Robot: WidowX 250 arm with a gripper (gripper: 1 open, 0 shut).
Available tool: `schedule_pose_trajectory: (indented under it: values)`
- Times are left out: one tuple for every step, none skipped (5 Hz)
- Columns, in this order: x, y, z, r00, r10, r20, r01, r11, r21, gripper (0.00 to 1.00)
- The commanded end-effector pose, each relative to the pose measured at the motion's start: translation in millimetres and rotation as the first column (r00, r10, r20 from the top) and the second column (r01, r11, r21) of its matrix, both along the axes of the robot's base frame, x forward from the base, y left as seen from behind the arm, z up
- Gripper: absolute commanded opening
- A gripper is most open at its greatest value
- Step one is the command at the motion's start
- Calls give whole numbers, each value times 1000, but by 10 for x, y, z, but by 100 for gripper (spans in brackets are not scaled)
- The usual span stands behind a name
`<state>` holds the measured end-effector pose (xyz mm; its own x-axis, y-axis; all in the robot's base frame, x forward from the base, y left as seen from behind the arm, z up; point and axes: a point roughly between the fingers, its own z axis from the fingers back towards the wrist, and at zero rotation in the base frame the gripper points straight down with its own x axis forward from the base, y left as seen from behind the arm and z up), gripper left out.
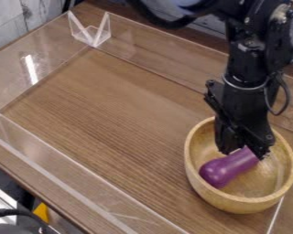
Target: Put the purple eggplant in the brown bowl
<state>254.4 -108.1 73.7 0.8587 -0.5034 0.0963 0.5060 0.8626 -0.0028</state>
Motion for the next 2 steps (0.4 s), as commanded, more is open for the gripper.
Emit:
schedule_pose_trajectory:
  values:
    - [82, -55, 118, 999, 5, 42, -5, 1000, -15, 0]
    - [85, -54, 118, 999, 12, 40, -11, 1000, -14, 0]
